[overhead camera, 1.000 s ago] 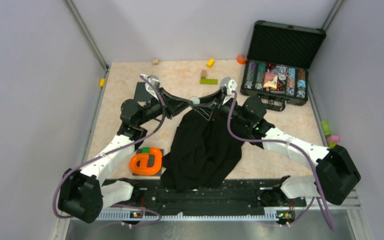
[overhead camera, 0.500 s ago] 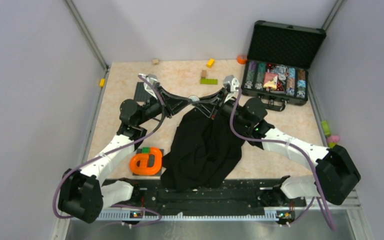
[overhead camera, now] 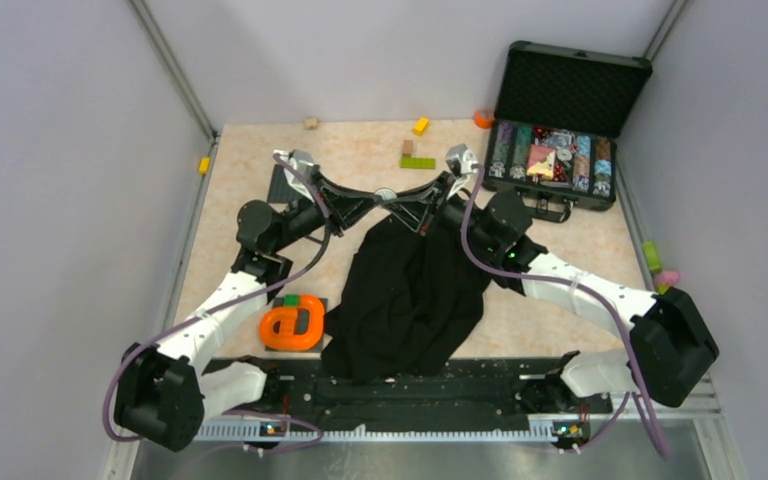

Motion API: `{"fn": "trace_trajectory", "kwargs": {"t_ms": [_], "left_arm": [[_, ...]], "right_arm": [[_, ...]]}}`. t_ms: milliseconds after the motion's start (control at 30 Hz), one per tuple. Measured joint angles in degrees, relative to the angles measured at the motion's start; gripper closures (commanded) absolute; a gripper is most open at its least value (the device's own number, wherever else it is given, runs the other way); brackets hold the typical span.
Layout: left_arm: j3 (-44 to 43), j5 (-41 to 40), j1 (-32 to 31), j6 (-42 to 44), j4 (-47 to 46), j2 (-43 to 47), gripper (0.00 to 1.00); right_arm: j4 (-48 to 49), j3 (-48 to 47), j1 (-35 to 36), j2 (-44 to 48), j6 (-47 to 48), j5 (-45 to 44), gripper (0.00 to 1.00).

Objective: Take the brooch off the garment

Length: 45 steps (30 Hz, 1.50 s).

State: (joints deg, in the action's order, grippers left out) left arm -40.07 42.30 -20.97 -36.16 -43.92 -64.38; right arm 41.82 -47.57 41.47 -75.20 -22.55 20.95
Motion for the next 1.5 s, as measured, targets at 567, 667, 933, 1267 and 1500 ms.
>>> {"fn": "trace_trajectory", "kwargs": {"t_ms": [567, 667, 933, 1267, 1500], "left_arm": [[0.35, -5.92, -3.76, 24.59, 9.70, 6.54, 1.00], [1.33, -6.40, -4.39, 27.58, 9.86, 7.98, 1.00], [2.45, -8.44, -5.40, 27.32, 8.04, 8.37, 1.00], [4.17, -11.72, -6.43, 14.78, -0.17, 5.73, 1.00], [3.72, -14.93, -6.88, 9.73, 0.57, 5.75, 1.00]], "right_arm": [[-13.77, -6.78, -0.55, -0.68, -7.65, 1.95, 1.00], [-13.92, -6.80, -0.83, -0.68, -10.75, 3.26, 1.00], [-8.57, -4.24, -1.75, -1.16, -18.93, 3.26, 1.00], [5.20, 2.29, -1.73, -1.33, -24.22, -1.22, 1.00], [10.19, 2.69, -1.75, -2.78, -23.93, -0.94, 0.70]]}}
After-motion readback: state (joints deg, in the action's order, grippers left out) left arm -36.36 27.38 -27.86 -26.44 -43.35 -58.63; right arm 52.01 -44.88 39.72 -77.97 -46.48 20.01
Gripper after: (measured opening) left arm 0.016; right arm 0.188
